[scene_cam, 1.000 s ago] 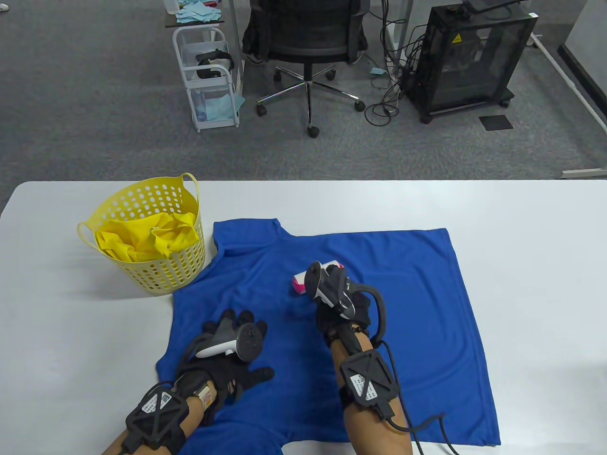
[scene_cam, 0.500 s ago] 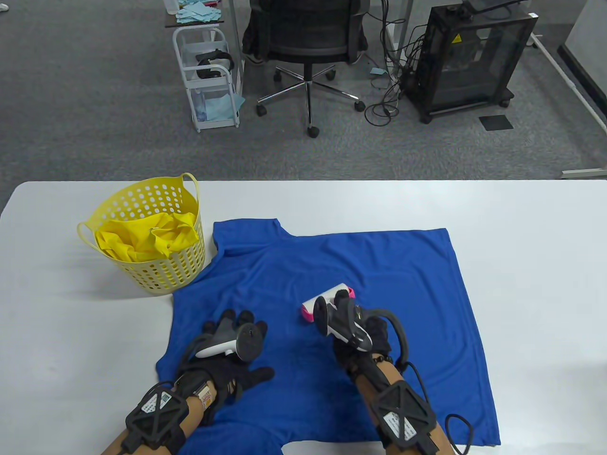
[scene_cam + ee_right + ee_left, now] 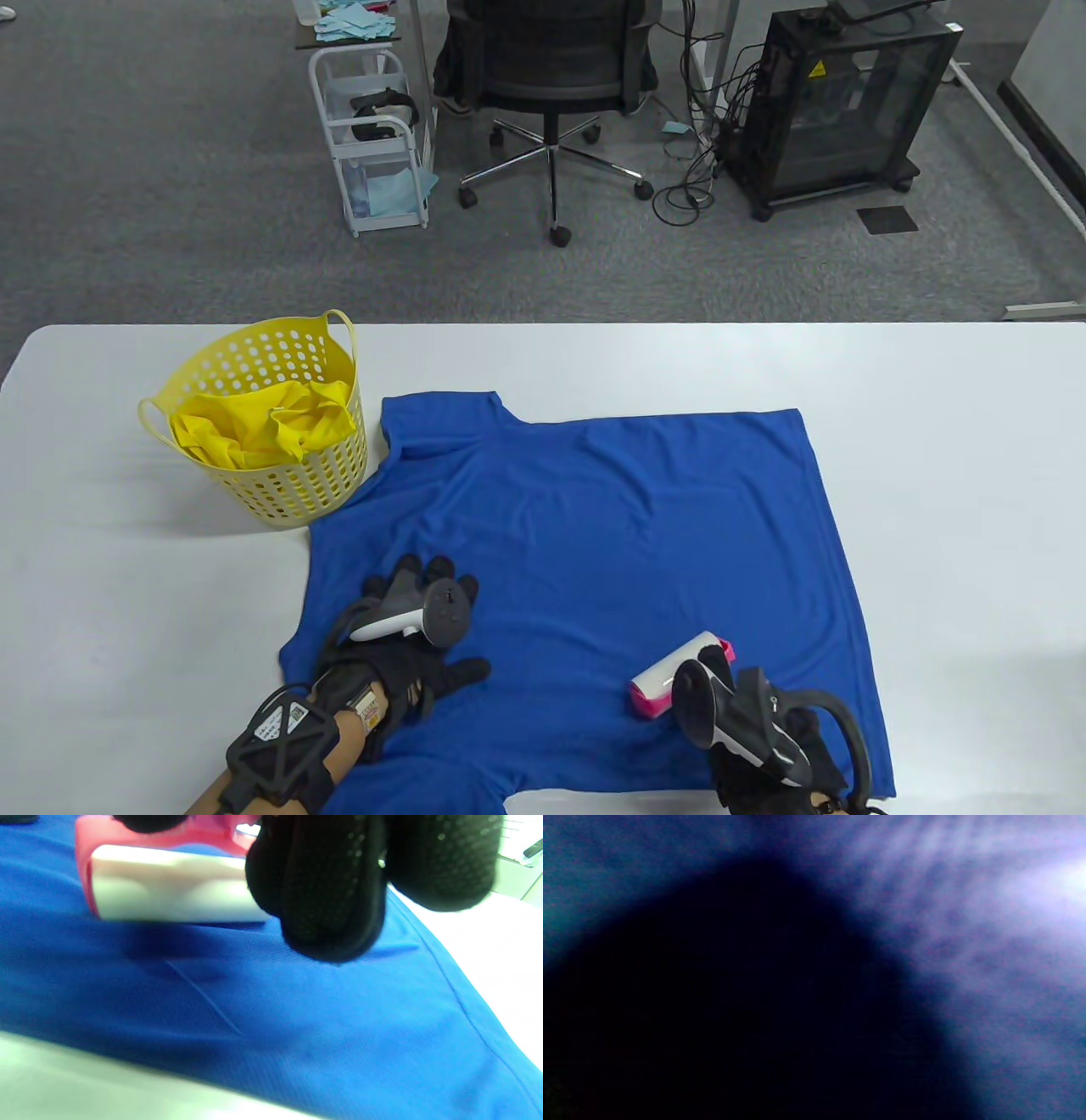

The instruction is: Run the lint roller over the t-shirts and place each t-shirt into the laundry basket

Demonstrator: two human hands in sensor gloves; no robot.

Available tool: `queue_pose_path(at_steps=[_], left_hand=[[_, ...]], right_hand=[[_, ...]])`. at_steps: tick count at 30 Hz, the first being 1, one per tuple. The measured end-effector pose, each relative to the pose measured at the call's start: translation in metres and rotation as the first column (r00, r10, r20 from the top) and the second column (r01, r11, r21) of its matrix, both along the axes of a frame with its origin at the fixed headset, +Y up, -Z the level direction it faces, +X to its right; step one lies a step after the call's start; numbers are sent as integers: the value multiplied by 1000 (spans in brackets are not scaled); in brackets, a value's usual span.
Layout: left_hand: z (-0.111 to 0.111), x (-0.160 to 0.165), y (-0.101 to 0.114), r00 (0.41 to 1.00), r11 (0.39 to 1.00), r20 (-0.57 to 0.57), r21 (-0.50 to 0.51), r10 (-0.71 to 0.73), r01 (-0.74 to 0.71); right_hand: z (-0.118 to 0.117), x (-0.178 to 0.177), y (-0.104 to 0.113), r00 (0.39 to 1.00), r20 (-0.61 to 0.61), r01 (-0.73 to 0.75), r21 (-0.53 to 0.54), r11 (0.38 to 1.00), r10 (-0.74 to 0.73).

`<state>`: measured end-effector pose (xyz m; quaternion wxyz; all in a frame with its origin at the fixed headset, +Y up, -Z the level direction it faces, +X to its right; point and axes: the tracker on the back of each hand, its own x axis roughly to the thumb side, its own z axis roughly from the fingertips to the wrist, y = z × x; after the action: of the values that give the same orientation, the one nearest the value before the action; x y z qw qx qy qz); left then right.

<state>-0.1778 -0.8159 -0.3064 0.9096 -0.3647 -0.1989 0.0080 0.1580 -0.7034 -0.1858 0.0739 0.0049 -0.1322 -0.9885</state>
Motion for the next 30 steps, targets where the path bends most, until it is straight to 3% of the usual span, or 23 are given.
queue_pose_path(at_steps=[6,10,14,18,22,27,30], left_hand=[[0,0,0,1000,1000,-1,1,-2,2],[0,0,0,1000,1000,0,0,-1,1],[0,0,0,1000,1000,0,0,0,0],[0,0,0,1000,1000,-1,0,-1,1],[0,0,0,1000,1000,-1,0,0,0],[0,0,0,1000,1000,0,-1,1,-1],[0,0,0,1000,1000,0,0,2,-2]], right_hand=[[-10,-3,3,999,6,32,-11,999,-32],[-28,-14,17,998,-41,40,23,999,-39],[-52,-27,48,986,-65,162,177,971,-152],[-74,-38,64,957,-77,291,292,911,-281],[-96,-42,48,912,-66,402,349,847,-405],[-107,-38,5,903,-67,419,353,837,-424],[-107,-31,-7,898,-76,436,290,852,-434]])
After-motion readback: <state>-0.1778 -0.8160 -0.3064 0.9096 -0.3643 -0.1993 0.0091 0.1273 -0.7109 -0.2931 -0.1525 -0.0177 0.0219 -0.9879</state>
